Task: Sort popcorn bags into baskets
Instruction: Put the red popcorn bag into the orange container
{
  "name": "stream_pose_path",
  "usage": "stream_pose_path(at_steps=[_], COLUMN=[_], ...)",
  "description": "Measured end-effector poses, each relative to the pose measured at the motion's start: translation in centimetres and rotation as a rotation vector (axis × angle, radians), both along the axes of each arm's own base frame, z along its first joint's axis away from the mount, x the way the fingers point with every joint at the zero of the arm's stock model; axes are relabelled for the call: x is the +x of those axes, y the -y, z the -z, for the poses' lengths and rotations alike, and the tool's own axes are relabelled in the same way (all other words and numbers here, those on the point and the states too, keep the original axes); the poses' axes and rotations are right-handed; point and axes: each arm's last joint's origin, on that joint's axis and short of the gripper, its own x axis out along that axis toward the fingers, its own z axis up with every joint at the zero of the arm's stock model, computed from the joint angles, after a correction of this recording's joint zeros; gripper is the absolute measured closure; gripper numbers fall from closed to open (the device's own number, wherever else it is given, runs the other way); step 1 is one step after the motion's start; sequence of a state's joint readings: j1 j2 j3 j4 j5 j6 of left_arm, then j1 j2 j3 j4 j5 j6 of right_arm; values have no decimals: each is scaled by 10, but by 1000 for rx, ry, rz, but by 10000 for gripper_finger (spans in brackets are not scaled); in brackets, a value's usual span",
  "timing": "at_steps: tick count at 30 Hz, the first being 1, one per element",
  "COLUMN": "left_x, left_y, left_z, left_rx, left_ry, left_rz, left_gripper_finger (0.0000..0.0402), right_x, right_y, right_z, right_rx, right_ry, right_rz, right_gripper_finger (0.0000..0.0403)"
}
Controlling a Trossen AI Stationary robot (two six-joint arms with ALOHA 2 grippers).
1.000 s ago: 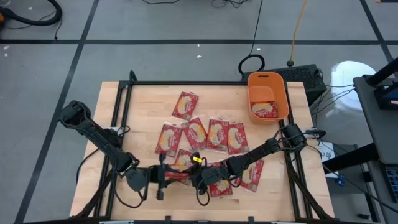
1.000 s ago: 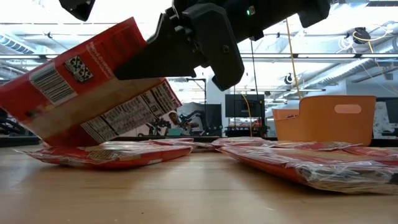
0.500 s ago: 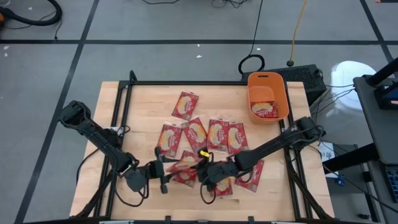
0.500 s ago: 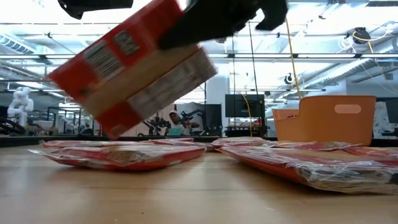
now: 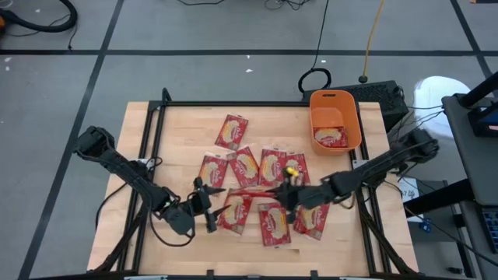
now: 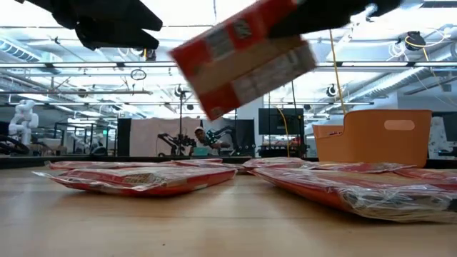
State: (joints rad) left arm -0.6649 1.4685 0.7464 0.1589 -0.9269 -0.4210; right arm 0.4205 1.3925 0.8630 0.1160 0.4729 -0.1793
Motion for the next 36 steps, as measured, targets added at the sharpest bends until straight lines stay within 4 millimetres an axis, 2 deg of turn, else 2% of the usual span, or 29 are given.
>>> stream_pose_path(at_steps=[4, 8, 16, 21, 25, 31, 36], left_x=[3, 13, 42, 55, 63, 79, 92], left_y=[-3, -3, -1, -7, -17, -32, -41], left_z=[0, 4, 3, 0, -4, -17, -23], left_rx=[-12, 6, 77, 121, 111, 87, 102], left_ry=[8, 33, 228, 343, 409, 460, 445], left_rz=[-16, -13, 20, 29, 125, 164, 280], left_gripper_finger=[97, 91, 108, 111, 106, 115, 134], right_x=[-29, -53, -77, -76, -73, -65, -57], right_y=[8, 13, 21, 21, 20, 22, 22], right_z=[4, 12, 20, 24, 28, 35, 37], right_rx=[96, 195, 332, 329, 321, 316, 321], right_ry=[148, 331, 631, 642, 655, 661, 648], right_rz=[-9, -34, -176, -182, -215, -201, -185], right_gripper_finger=[390, 390, 390, 390, 390, 390, 390])
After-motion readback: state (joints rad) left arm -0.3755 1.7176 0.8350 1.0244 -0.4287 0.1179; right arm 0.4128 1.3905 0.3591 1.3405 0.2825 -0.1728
